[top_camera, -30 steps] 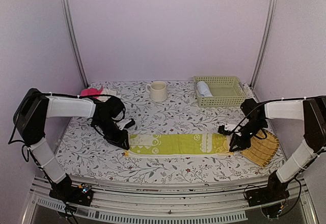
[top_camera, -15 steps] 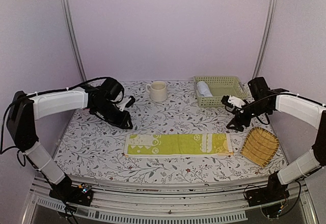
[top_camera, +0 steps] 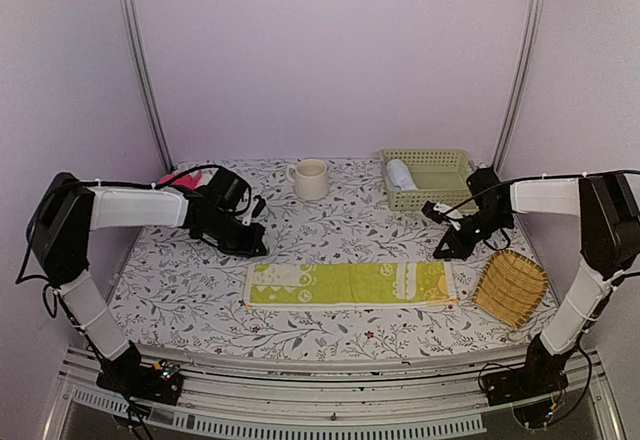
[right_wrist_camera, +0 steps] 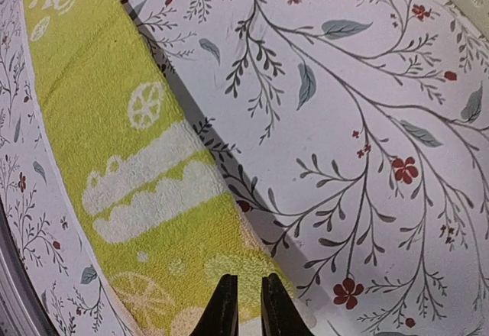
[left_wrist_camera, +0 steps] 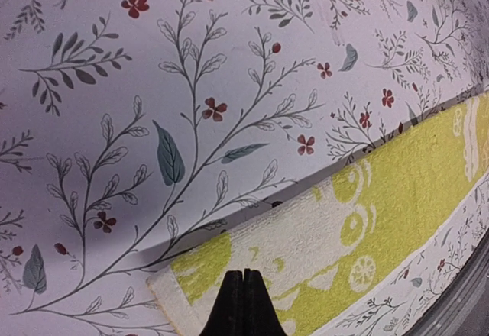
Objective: Roll the towels
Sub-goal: Fold the towel at the center of the board, then adjust the towel at the center of the board.
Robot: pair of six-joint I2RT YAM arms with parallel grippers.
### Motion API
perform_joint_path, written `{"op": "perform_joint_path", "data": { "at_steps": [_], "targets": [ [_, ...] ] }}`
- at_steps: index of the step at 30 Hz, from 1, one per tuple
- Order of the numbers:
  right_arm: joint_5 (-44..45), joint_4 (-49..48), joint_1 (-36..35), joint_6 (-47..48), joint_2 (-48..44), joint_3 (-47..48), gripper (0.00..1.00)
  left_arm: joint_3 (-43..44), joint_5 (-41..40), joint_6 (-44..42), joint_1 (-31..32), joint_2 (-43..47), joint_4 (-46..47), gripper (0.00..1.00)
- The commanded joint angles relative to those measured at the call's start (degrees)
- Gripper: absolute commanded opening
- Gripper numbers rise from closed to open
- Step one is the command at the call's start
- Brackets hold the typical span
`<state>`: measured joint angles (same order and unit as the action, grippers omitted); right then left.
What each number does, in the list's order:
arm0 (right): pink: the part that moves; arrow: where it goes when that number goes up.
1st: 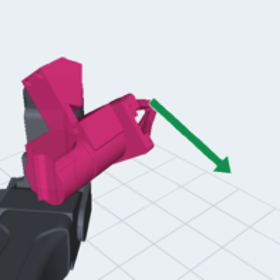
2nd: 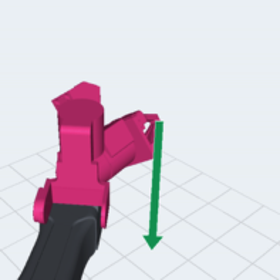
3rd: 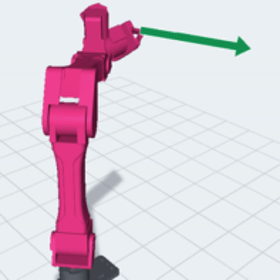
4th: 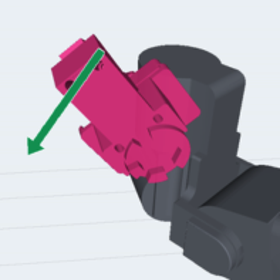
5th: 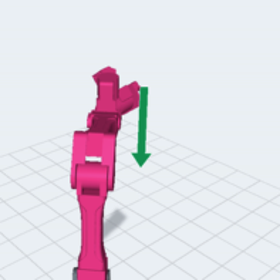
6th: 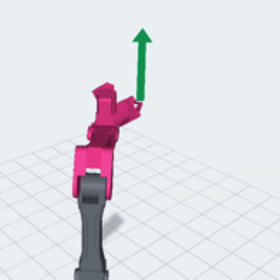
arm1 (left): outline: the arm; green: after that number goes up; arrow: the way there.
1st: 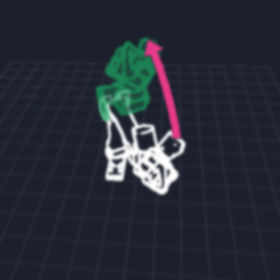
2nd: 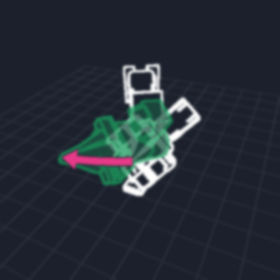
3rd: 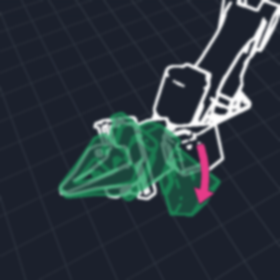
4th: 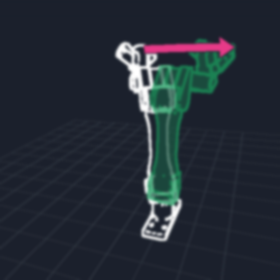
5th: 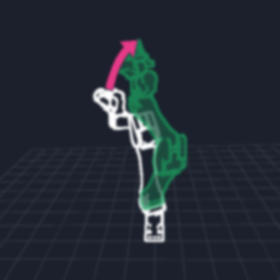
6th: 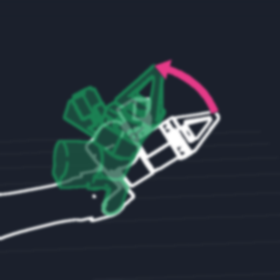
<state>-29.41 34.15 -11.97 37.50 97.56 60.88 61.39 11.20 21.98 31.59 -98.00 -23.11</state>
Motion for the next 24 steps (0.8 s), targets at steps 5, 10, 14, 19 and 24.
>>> {"op": "perform_joint_path", "data": {
  "at_steps": [5, 10, 14, 19, 24],
  "targets": [
    [3.7, -0.3, -1.3, 1.0, 1.5, -3.7, 0.14, -6.7, 1.1, 2.8, 0.7, 2.1, 4.7, 0.0],
    [6.9, -1.2, -2.5, 0.1, 4.4, -3.4, 0.14, -8.6, -1.9, 2.5, 0.7, 1.8, 4.6, 0.0],
    [12.3, -2.6, -3.1, -2.2, 7.3, -1.4, 0.13, -8.8, -3.8, 2.4, 0.7, -0.4, 5.2, 0.0],
    [18.5, -4.3, -3.2, -5.7, 10.7, 0.7, 0.13, -8.7, -7.4, 2.9, 0.4, -3.8, 4.4, 0.0],
    [19.6, -5.0, -3.5, -6.3, 11.7, 2.1, 0.16, -9.5, -9.3, 3.0, -0.3, -4.6, 4.5, 0.0]
  ]
}}
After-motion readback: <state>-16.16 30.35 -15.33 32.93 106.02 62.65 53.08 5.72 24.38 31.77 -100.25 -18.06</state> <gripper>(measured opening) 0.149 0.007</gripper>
